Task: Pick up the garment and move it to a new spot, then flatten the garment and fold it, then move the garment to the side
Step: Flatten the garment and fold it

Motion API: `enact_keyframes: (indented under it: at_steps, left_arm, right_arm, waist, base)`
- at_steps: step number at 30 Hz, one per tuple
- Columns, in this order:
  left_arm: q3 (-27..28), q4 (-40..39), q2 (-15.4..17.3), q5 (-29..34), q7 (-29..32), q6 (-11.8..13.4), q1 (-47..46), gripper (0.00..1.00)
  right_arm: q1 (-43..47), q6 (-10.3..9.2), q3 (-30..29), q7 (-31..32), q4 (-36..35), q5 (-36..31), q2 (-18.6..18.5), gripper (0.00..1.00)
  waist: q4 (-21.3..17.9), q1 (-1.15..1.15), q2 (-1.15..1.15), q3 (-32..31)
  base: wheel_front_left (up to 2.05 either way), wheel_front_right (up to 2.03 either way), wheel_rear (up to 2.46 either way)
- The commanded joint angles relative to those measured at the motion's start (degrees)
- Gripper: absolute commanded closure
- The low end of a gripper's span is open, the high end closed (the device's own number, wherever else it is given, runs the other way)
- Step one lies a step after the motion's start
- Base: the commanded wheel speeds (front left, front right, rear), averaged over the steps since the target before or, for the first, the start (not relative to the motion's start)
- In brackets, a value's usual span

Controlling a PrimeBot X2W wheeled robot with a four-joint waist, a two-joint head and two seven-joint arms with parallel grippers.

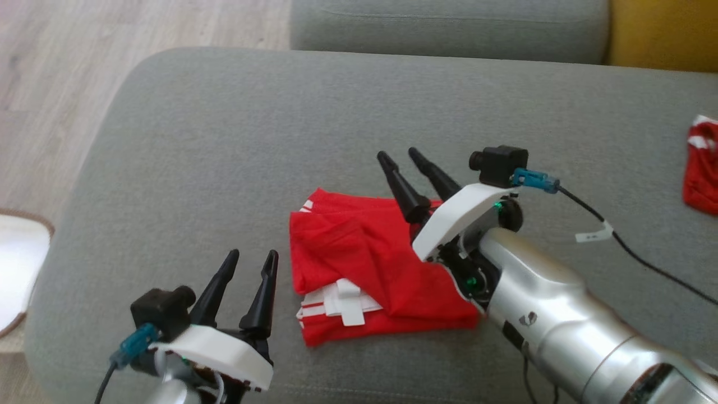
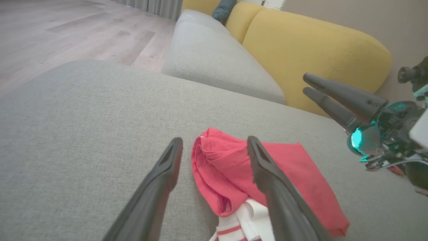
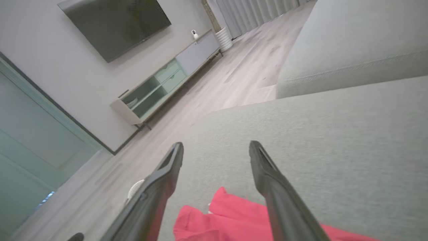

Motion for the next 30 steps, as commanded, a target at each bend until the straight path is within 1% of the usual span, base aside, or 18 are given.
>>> enact_keyframes:
  at_steps: [1, 6, 7, 8, 9, 11, 12, 13, 18, 24, 26, 30]
  left_arm:
    - [2.6, -1.8, 0.7, -0.1, -0.7, 0.4, -2.2, 0.00]
    - [2.4, -1.8, 0.6, -0.2, -0.8, 0.3, -2.4, 0.00]
    - [2.3, -1.8, 0.6, -0.2, -0.8, 0.2, -2.5, 0.00]
    - [2.2, -1.7, 0.6, -0.2, -0.8, 0.2, -2.6, 0.00]
    - [2.2, -1.6, 0.6, -0.2, -0.7, 0.2, -2.8, 0.00]
    - [2.3, -1.6, 0.5, -0.2, -0.7, 0.3, -3.1, 0.00]
    - [2.4, -1.6, 0.5, -0.3, -0.8, 0.3, -3.2, 0.00]
    - [2.4, -1.7, 0.5, -0.3, -0.8, 0.3, -3.2, 0.00]
    - [2.6, -2.1, 0.5, -0.1, -1.0, 0.7, -3.6, 0.00]
    - [2.9, -2.6, 0.6, 0.0, -1.3, 0.8, -3.7, 0.00]
    - [3.0, -2.6, 0.6, 0.0, -1.4, 0.7, -3.8, 0.00]
    - [3.2, -2.8, 0.7, 0.0, -1.6, 0.9, -3.7, 0.00]
  right_arm:
    - [-1.8, 0.37, -0.7, -1.1, 0.1, -2.5, 1.2, 0.00]
    - [-0.9, 0.37, -1.5, -1.5, 4.2, -8.9, 1.2, 0.00]
    - [-0.5, 0.37, -1.6, -1.5, 4.8, -10.0, 1.2, 0.08]
    - [0.1, 0.37, -1.5, -1.5, 5.3, -10.9, 1.2, 0.40]
    - [0.7, 0.37, -1.3, -1.5, 5.8, -11.7, 1.2, 0.55]
    - [1.9, 0.37, -0.8, -1.5, 6.5, -13.0, 1.2, 0.76]
    - [2.4, 0.37, -0.4, -1.5, 6.9, -13.5, 1.2, 0.91]
    - [2.8, 0.37, 0.0, -1.5, 7.3, -14.2, 1.2, 1.00]
    - [5.0, 0.37, 2.9, -1.5, 8.7, -15.9, 1.2, 1.00]
    - [5.2, 0.37, 5.1, -1.4, 9.9, -17.2, 1.2, 1.00]
    - [5.4, 0.37, 6.4, -1.3, 9.4, -17.7, 1.2, 1.00]
    - [6.1, 0.37, 9.8, -0.7, 6.1, -18.2, 1.2, 1.00]
  waist:
    - [-1.1, 0.00, 0.00, -0.1]
    - [-1.7, 0.00, 0.00, 0.1]
    - [-1.7, 0.00, 0.00, 0.2]
    - [-1.5, 0.00, 0.00, 0.3]
    - [-1.3, 0.00, 0.00, 0.4]
    - [-0.7, 0.00, 0.00, 0.8]
    - [-0.4, 0.00, 0.00, 0.9]
    - [0.0, 0.00, 0.00, 1.1]
    - [2.7, 0.00, 0.00, 2.2]
    - [4.6, 0.00, 0.00, 3.0]
    - [5.3, 0.00, 0.00, 3.2]
    - [6.1, 0.00, 0.00, 3.4]
  base:
    - [0.00, 0.00, 0.00]
    - [0.00, 0.00, 0.00]
    - [0.00, 0.00, 0.00]
    - [0.00, 0.00, 0.00]
    - [0.00, 0.00, 0.00]
    - [0.00, 0.00, 0.00]
    - [0.00, 0.00, 0.00]
    - [0.00, 0.00, 0.00]
    - [0.00, 0.00, 0.00]
    - [0.00, 0.00, 0.00]
    - [0.00, 0.00, 0.00]
    - [0.00, 0.00, 0.00]
